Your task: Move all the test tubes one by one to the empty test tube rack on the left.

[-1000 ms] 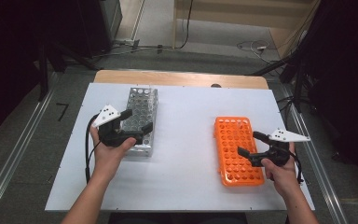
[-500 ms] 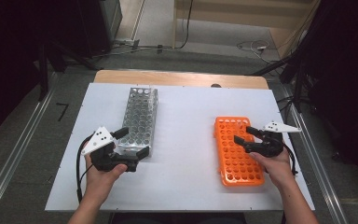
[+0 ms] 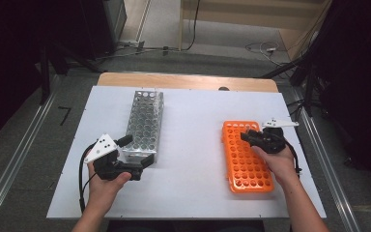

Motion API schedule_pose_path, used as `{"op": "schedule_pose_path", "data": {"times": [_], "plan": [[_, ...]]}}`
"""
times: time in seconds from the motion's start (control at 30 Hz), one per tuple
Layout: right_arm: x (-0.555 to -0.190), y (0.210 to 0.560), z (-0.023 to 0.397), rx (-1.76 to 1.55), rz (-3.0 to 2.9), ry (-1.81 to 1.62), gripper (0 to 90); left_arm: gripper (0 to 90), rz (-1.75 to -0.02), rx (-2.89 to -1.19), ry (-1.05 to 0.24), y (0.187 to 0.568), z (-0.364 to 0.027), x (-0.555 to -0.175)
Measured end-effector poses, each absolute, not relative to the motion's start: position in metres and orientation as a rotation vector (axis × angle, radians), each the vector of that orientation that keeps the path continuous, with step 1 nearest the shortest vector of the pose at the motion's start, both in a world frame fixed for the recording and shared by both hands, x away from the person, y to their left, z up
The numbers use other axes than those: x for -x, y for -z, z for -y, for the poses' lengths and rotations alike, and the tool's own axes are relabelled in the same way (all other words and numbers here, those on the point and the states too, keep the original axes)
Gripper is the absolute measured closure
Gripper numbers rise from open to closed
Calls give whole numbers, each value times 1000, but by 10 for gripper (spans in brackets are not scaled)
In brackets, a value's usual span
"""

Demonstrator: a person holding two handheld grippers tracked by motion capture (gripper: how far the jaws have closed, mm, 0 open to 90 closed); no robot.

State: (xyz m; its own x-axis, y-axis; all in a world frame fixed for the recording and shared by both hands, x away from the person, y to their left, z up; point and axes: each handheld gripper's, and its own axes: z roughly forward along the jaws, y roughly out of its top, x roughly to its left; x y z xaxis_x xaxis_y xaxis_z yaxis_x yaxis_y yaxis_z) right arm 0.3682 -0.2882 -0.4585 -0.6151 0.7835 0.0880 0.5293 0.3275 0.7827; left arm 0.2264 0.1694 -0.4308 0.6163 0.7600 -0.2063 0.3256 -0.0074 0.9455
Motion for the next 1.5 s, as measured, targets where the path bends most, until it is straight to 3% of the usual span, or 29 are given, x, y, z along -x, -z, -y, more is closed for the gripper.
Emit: {"op": "schedule_pose_path", "data": {"times": [0.27,0.93,1.17,1.5], "plan": [[-369,459,284,-1192,-2274,-1095,735,0,-926,-1608,-428,432,-165,-229],[-344,427,294,-1155,-2146,-1315,741,0,-892,-1625,-419,427,-154,-229],[-323,419,273,-1059,-2220,-1359,741,2,-862,-1631,-414,423,-143,-228],[-296,417,230,-918,-2339,-1416,741,79,-809,-1639,-378,418,-125,-227]]}}
